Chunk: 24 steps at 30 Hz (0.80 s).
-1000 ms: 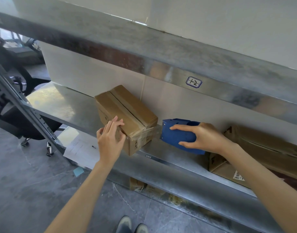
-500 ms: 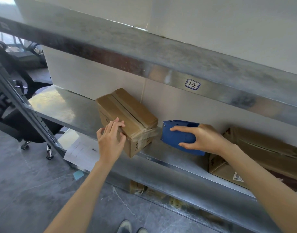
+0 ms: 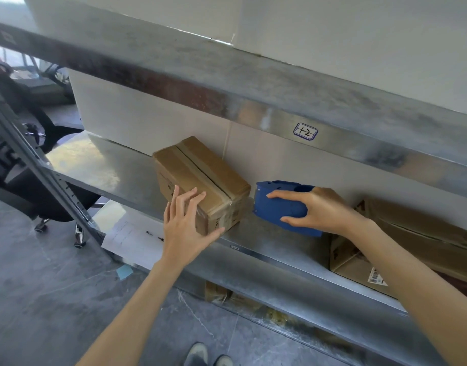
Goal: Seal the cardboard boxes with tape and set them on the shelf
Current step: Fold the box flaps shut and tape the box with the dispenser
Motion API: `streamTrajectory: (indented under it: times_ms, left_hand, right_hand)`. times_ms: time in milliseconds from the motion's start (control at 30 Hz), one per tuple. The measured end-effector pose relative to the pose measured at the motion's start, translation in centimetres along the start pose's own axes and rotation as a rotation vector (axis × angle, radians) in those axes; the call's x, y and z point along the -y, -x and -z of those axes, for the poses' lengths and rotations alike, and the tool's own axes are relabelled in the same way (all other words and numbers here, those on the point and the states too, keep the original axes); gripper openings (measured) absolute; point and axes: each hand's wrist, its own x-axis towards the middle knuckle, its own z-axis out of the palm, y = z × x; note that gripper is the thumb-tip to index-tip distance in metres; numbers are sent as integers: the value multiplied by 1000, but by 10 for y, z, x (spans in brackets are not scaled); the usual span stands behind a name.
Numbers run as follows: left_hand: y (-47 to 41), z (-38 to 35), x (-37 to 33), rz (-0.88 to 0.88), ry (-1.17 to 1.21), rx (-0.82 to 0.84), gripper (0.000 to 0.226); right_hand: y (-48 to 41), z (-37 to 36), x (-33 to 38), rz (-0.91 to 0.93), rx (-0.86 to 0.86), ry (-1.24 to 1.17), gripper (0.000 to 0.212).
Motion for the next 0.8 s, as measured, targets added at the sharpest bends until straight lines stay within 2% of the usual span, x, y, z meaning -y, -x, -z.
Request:
streamTrajectory:
  times_ms: [167, 333, 433, 567, 800]
  left_hand:
    - [0, -10, -7, 68, 123, -59, 79]
    - [-3, 12, 20, -11, 260, -7, 79]
    - [-4, 28, 42, 11, 318, 30, 77]
    - [-1, 39, 52, 50, 344, 54, 77]
    - [-3, 41, 48, 40, 367, 44, 75]
  right_hand:
    - [-3, -4, 1, -11, -27, -26, 61]
    - [-3, -3, 18, 47, -45, -22, 57]
    - [-11, -3, 32, 86, -48, -9, 54]
    - [-23, 0, 42, 149, -28, -1, 54]
    - [-31, 1, 27, 145, -13, -99, 58]
